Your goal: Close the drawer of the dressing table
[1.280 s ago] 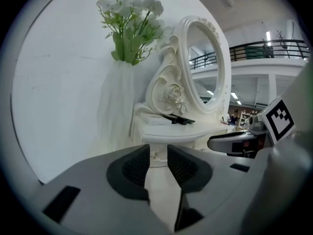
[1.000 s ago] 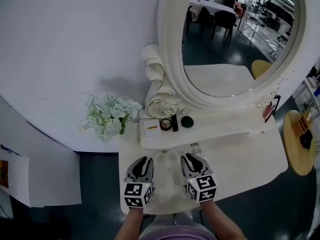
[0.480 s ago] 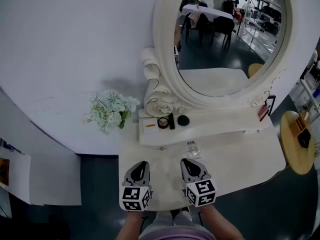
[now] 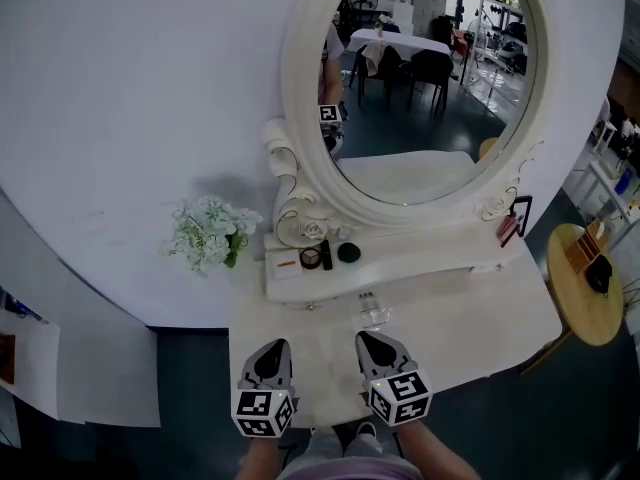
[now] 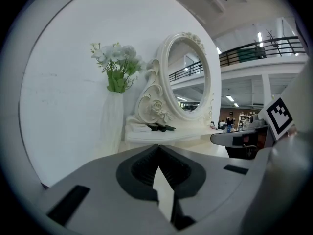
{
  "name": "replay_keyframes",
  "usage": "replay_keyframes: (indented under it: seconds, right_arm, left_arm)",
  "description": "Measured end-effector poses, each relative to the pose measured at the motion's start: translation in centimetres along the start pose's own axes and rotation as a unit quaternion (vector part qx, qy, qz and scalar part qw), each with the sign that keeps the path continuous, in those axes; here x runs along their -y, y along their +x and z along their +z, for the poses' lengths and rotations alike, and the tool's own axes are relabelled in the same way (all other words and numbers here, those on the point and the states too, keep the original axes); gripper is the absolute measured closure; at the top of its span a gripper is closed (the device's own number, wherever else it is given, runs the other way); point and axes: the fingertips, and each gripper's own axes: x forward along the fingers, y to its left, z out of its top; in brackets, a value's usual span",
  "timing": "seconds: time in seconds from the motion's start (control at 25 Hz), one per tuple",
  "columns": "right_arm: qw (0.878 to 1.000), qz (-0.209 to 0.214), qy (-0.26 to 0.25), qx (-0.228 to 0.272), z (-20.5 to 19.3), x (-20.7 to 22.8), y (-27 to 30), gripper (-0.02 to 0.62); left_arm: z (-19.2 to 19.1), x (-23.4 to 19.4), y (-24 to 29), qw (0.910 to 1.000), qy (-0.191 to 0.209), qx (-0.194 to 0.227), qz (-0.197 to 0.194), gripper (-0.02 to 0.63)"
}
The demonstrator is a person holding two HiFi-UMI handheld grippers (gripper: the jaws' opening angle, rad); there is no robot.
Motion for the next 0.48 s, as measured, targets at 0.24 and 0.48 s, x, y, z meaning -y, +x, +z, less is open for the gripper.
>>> replay_keyframes:
  seconds: [0.24, 0.48]
  right_arm:
    - [1.000, -0.008, 0.005, 0.007, 0.3, 0.1, -1.6, 0.592]
    - [1.000, -0.004, 0.005, 0.006, 0.2, -0.4, -2.4, 0.592]
  left_arm:
    - [0.3, 1.2, -0.9, 0.9999, -0.002, 0.010, -0.007, 0.604]
    - [0.5, 1.7, -1.7, 0.9999, 0.001, 0.014, -0.011, 0.604]
